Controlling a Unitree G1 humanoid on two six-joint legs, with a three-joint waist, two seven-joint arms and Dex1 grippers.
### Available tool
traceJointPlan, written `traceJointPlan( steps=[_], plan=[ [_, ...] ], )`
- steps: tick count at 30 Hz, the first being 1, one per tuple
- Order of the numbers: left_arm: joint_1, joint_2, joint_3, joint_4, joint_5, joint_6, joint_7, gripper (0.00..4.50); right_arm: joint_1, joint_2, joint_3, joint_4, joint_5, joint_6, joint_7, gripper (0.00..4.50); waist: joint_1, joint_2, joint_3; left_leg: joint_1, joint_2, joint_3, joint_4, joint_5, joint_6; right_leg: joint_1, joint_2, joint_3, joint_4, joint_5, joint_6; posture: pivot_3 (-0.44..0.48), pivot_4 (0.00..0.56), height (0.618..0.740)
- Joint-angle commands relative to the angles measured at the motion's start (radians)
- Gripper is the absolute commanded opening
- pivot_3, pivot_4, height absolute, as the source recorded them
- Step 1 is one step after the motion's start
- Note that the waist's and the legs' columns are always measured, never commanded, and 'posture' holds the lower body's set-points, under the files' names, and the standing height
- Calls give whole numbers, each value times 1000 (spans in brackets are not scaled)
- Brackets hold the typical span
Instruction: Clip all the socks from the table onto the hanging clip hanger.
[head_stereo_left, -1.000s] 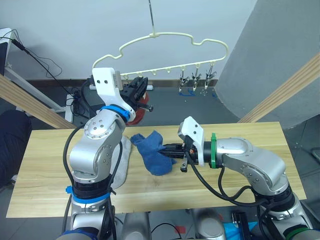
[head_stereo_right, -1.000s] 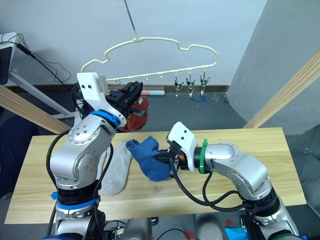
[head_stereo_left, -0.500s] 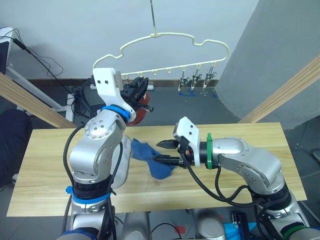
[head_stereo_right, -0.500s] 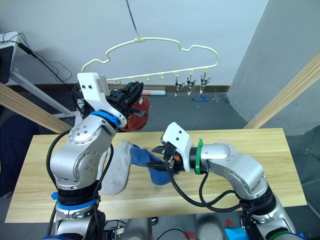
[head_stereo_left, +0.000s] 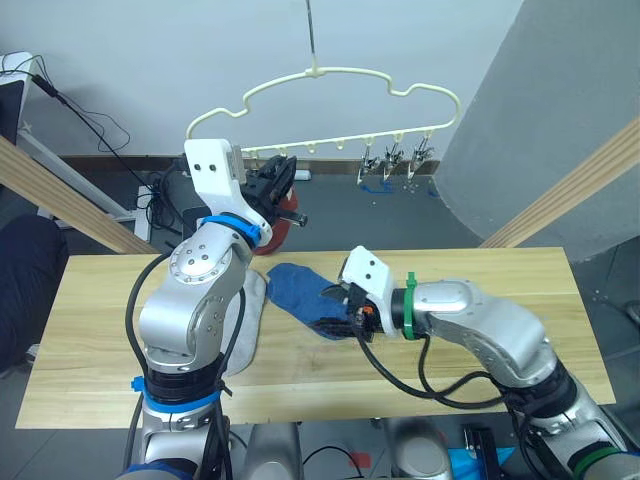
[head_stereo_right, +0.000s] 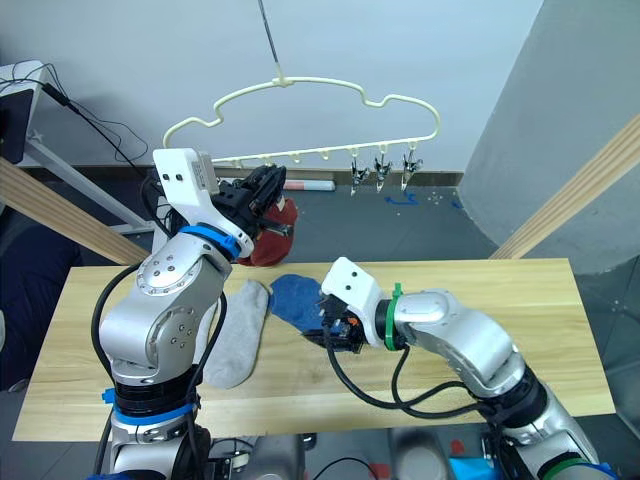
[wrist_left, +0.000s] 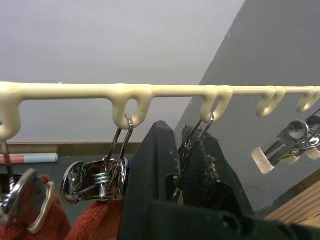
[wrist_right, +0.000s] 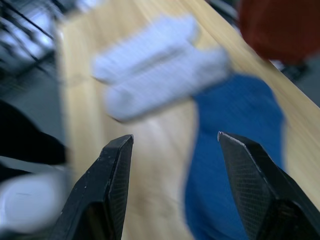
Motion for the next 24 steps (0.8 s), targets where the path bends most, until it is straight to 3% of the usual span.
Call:
traceJointPlan(
  steps=[1, 9, 24],
  plan=[
    [6, 3, -1, -35, 2, -5, 3, 185, -20, 30, 38, 69, -77, -62, -31, 2807, 1, 0, 0, 0, 0, 0, 0, 0, 0, 0, 0, 0, 0, 0, 0, -170, 382, 740],
    [15, 3, 0, -46, 3, 0, 10, 185, -41, 76, 62, 242, -202, -118, -58, 2807, 3, 0, 0, 0, 0, 1, 0, 0, 0, 0, -1, 0, 0, 0, 0, -152, 393, 740],
    [26, 1, -2, -73, 0, 21, 28, 185, -71, 175, 43, 435, -269, -148, -37, 2807, 7, 0, 0, 0, 0, 0, 0, 0, 0, 0, 0, 0, 1, 0, 0, -130, 396, 740]
  ],
)
